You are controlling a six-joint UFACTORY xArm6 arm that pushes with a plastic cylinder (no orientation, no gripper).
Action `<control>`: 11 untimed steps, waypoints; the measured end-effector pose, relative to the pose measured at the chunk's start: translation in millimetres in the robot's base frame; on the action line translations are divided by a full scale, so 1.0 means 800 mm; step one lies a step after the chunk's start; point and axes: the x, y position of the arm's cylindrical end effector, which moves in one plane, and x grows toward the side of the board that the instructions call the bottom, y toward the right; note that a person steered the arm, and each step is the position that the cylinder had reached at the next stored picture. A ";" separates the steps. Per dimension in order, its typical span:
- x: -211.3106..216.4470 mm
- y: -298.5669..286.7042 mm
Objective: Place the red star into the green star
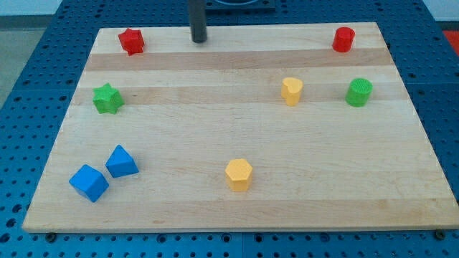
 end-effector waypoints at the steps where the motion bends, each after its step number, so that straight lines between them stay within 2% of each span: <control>1: -0.020 -0.059; 3: -0.020 -0.143; 6: -0.016 -0.149; 11: 0.093 -0.149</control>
